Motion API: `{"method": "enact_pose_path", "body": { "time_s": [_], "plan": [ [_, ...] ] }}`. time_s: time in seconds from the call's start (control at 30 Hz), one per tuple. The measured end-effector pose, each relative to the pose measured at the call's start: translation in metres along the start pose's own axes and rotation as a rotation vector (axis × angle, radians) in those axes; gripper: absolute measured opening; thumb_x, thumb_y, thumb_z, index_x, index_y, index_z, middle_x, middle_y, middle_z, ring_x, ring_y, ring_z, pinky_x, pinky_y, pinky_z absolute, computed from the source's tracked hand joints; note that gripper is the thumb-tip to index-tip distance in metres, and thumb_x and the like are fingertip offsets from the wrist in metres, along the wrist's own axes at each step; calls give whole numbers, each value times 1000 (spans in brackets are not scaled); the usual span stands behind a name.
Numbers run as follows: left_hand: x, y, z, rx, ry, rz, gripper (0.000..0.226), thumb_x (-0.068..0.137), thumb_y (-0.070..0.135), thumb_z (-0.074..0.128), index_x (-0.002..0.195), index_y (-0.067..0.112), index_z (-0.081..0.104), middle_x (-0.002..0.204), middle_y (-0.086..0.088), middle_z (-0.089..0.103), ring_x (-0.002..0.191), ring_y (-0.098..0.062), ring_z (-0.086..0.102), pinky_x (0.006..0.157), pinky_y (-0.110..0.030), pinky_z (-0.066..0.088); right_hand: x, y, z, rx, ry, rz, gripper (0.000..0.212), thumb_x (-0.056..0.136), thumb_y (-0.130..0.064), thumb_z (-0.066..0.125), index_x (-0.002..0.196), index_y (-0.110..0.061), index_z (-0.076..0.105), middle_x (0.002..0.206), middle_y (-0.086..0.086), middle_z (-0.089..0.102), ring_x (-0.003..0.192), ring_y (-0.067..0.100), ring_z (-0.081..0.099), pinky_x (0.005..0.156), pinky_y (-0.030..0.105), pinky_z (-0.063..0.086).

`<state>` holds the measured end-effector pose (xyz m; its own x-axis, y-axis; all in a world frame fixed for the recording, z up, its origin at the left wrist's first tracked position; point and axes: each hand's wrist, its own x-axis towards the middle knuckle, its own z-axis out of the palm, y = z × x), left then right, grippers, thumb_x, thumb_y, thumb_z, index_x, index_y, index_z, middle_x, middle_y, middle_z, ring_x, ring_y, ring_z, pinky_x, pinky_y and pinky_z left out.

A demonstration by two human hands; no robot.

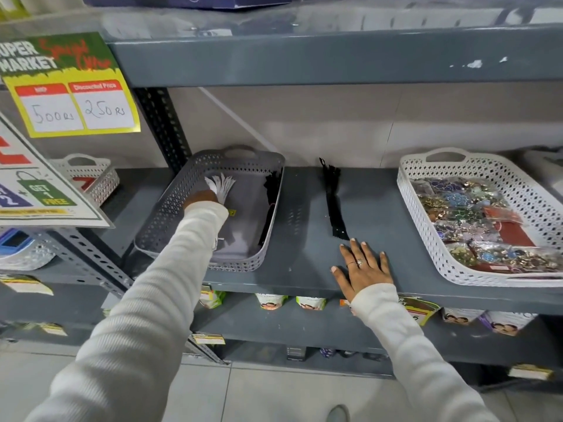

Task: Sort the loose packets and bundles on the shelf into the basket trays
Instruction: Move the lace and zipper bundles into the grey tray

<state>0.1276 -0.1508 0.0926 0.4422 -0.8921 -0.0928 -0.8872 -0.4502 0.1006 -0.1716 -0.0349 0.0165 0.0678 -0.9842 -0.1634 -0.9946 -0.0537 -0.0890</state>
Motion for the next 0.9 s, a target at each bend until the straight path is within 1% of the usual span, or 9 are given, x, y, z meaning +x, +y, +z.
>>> {"method": "enact_pose_path", "body": {
  "time_s": [0.13, 0.23, 0.3, 0.4, 0.57, 0.67, 0.77, 0.83, 0.9],
  "plan": [
    [-21, 61, -18, -70, 85, 101, 31, 94, 14, 53, 121, 1, 59, 125, -20, 61, 116, -34, 57, 94, -39, 46, 2, 0, 1, 3, -2, 3, 61, 95, -53, 17, 151, -29, 8, 162, -4, -2, 150, 17, -2, 120, 46, -3],
    [-50, 113, -24, -210, 157, 234, 32, 94, 25, 50, 112, 3, 64, 115, -19, 66, 109, -35, 61, 88, -37, 50, 1, 0, 2, 2, 14, -2, 82, 77, -60, -8, 150, -29, 11, 162, -4, 1, 150, 17, 0, 120, 46, -2],
    [-61, 142, -14, -265, 80, 289, 35, 93, 28, 49, 113, 5, 65, 118, -18, 65, 110, -35, 60, 88, -36, 50, 1, 0, 3, 9, 28, -5, 98, 62, -58, -18, 150, -29, 13, 162, -4, 4, 150, 18, 3, 120, 46, -1],
    [-66, 171, 14, -300, -78, 320, 39, 95, 32, 51, 118, 3, 62, 123, -18, 62, 115, -34, 58, 92, -35, 48, 2, -1, 2, 30, 32, -4, 99, 61, -57, -16, 150, -28, 16, 161, -2, 9, 150, 19, 6, 120, 48, 0],
    [-57, 195, 44, -395, -262, 242, 49, 92, 41, 57, 124, 4, 56, 129, -15, 58, 121, -31, 53, 97, -35, 45, 7, -2, 3, 4, 93, 36, 90, 81, -56, -16, 136, -26, 49, 148, 3, 44, 137, 25, 43, 111, 55, 28],
    [-57, 200, 50, -393, -285, 232, 41, 88, 30, 65, 119, 3, 59, 125, -16, 61, 117, -32, 57, 95, -35, 47, 7, -1, 10, 56, 55, -5, 91, 70, -57, -9, 147, -27, 29, 158, 0, 23, 147, 24, 21, 118, 51, 9],
    [-57, 202, 51, -376, -251, 222, 31, 91, 13, 61, 120, 1, 60, 126, -17, 61, 118, -31, 57, 97, -33, 47, 7, 1, 10, 34, 75, -2, 93, 66, -57, -11, 149, -27, 22, 160, -1, 16, 148, 23, 16, 119, 50, 6],
    [-56, 198, 44, -365, -265, 200, 30, 94, 11, 57, 122, 1, 58, 128, -15, 60, 120, -28, 56, 98, -30, 45, 7, 1, 9, 19, 48, -11, 95, 64, -56, -14, 149, -28, 18, 161, -2, 12, 149, 21, 12, 120, 49, 4],
    [-55, 190, 36, -370, -272, 191, 31, 95, 17, 57, 124, 3, 58, 129, -11, 60, 121, -25, 56, 97, -27, 45, 6, 0, 8, 40, 78, -10, 92, 68, -57, -9, 148, -28, 24, 159, -1, 19, 148, 23, 18, 119, 50, 8]
  ]
}}
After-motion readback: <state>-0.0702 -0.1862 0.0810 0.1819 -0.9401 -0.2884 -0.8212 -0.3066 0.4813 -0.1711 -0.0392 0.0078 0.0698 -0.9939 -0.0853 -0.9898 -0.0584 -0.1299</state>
